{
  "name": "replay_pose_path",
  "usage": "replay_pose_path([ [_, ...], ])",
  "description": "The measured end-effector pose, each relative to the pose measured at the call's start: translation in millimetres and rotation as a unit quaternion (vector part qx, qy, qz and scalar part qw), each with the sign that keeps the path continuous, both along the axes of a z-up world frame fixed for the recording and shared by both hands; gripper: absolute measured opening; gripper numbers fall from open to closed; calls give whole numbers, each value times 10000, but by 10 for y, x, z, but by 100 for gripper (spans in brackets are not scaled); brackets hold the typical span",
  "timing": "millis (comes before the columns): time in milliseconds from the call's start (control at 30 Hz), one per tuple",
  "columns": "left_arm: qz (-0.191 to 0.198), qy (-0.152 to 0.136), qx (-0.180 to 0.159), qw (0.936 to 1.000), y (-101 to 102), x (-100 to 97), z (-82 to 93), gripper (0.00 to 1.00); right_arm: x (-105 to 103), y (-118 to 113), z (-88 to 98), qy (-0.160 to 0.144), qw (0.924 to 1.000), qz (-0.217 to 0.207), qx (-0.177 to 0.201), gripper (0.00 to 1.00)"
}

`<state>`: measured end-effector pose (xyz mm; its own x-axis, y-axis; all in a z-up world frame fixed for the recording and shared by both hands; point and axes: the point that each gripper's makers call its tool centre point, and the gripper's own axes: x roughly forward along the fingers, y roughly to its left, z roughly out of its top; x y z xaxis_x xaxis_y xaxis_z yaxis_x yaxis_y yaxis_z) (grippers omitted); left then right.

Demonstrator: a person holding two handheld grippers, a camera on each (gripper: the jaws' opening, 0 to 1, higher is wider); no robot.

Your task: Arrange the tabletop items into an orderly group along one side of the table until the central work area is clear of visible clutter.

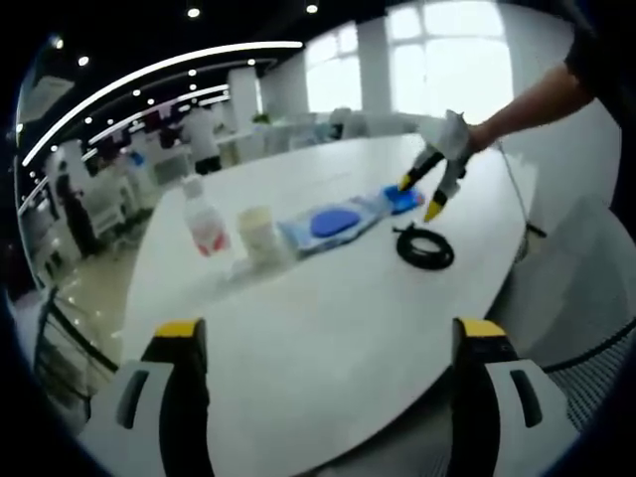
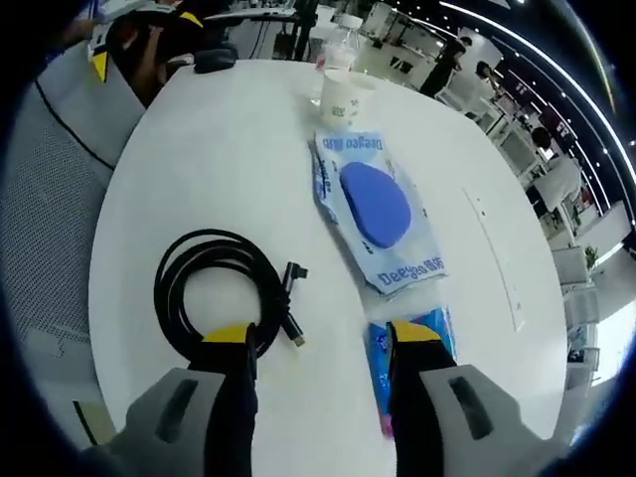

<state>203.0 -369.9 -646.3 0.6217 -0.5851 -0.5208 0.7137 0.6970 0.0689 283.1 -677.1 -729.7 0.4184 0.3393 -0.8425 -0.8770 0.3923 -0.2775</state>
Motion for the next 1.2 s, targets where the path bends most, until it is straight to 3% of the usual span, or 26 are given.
replay_pose_path([
  [767,74,-8,-11,10000,34,23,-1,100,-184,276,-287,400,9988,270,-10,54],
  [1200,85,25,-6,10000,42,15,-8,100,-199,323,-370,566,9983,110,101,46],
])
